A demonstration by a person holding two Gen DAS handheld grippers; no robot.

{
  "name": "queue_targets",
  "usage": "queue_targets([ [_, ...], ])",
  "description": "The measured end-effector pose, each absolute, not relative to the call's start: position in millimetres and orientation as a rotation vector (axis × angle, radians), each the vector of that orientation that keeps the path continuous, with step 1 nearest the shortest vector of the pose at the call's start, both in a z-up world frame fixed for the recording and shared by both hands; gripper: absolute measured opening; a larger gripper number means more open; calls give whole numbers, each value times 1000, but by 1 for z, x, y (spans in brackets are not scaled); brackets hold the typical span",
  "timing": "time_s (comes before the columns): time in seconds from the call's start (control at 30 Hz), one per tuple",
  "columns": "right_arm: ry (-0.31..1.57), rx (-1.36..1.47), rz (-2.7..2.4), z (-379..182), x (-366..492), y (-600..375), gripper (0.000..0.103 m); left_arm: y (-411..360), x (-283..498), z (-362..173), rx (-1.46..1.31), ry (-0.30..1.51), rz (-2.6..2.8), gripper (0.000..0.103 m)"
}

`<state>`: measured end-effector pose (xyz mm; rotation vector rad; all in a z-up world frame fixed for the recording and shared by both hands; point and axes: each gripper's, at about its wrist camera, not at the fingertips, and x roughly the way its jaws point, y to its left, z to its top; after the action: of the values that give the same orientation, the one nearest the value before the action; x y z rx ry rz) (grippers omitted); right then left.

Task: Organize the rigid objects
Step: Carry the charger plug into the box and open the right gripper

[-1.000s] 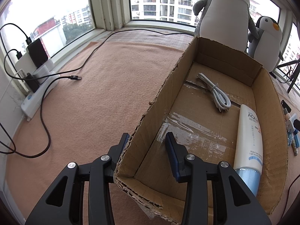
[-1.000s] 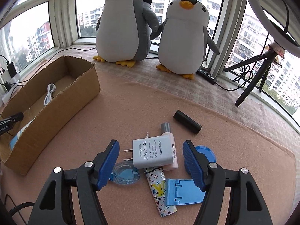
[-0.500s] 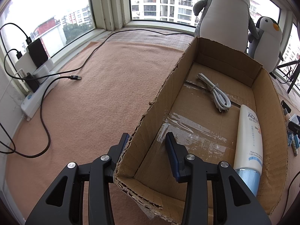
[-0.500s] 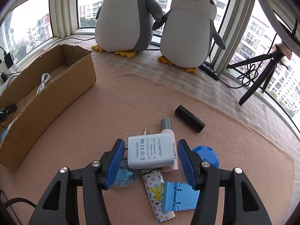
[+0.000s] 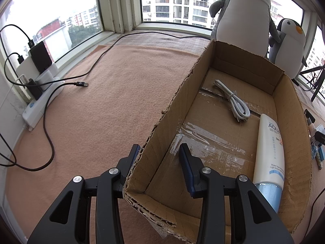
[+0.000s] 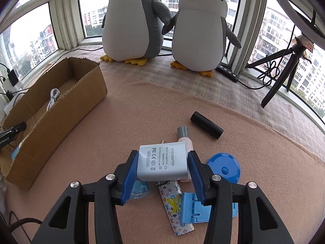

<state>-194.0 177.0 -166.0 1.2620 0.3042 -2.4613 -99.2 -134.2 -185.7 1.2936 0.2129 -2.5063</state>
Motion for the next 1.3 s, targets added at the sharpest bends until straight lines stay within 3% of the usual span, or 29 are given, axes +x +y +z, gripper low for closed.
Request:
queue_targets([
  [0.5, 123, 1094, -2376, -106, -191, 114, 45, -134, -100, -186, 1293, 217, -2508, 38],
  [1.3, 271, 1078, -2254, -133, -199, 9, 45, -135, -103, -186, 1292, 223, -2511, 38],
])
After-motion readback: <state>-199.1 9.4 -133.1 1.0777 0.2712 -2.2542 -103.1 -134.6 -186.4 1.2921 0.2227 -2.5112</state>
